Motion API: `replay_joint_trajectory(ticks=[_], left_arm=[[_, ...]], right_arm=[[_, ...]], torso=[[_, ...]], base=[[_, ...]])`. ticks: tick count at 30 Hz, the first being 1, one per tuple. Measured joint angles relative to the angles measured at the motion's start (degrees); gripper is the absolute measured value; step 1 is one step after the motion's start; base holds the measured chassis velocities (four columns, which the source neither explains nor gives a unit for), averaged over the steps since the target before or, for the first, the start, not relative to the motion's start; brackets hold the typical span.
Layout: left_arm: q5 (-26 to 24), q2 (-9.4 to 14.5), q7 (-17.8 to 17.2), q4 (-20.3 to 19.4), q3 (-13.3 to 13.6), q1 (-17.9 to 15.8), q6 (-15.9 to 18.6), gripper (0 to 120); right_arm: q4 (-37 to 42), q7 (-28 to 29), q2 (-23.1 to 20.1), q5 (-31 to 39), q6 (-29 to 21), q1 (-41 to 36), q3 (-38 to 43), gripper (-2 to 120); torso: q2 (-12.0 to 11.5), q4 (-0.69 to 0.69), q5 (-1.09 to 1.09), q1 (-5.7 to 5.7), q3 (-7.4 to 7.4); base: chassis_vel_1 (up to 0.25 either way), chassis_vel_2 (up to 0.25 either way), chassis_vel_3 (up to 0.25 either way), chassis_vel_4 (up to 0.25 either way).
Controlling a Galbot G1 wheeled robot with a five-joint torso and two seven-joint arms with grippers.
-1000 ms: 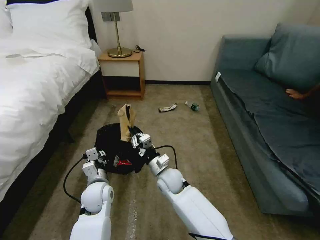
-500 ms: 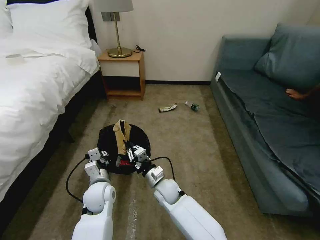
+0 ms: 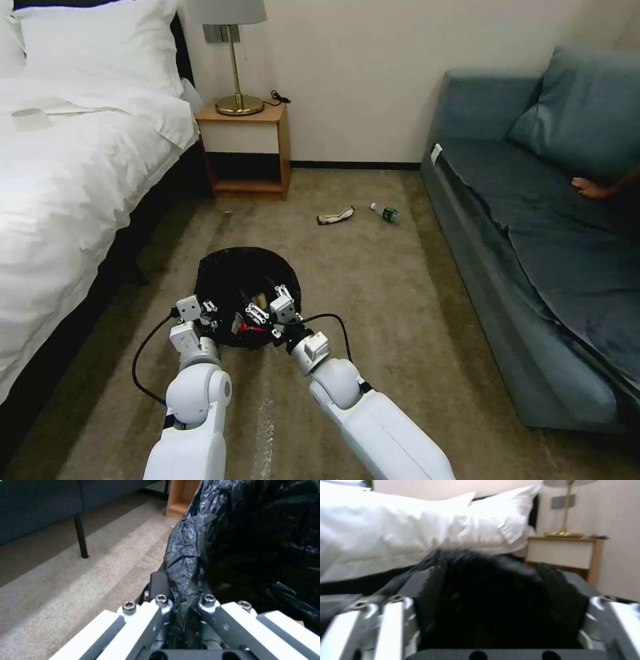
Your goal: Pick up the trash bin, then pick up the garbage on the floor and place it into the trash bin.
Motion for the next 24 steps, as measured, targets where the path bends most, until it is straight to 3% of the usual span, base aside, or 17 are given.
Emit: replay_joint_trajectory(ticks=[6, 8, 10, 14, 24], left_arm=[[0.0, 0.1, 0.0, 0.4, -0.1, -0.1, 0.0, 3], [-0.7, 0.6, 0.0, 1.2, -0.3, -0.5, 0.0, 3], [-0.8, 0.7, 0.1, 1.3, -0.4, -0.6, 0.0, 3], [-2.4, 2.5, 0.1, 1.7, -0.6, -1.5, 0.3, 3], [-3.1, 3.8, 0.8, 1.4, -0.4, -1.1, 0.7, 3]], right_arm=[[1.7, 1.6, 0.2, 0.1, -1.3, 0.7, 2.6, 96], [4.1, 4.5, -0.9, 0.3, -3.6, 0.7, 7.3, 99], [4.4, 5.1, -1.1, 0.2, -3.8, 0.6, 8.4, 100], [6.7, 11.2, -3.7, -1.5, -6.0, -3.0, 18.2, 100], [9.1, 13.5, -6.1, -2.1, -4.5, -9.9, 30.5, 100]], torso=[[0.0, 0.01, 0.00, 0.00, 0.00], [0.0, 0.01, 0.00, 0.00, 0.00], [0.0, 0.01, 0.01, 0.00, 0.00], [0.0, 0.00, 0.01, 0.00, 0.00], [0.0, -0.01, 0.01, 0.00, 0.00]], base=[[0.000, 0.000, 0.000, 0.000], [0.000, 0.000, 0.000, 0.000], [0.000, 0.000, 0.000, 0.000], [0.000, 0.000, 0.000, 0.000], [0.000, 0.000, 0.000, 0.000]])
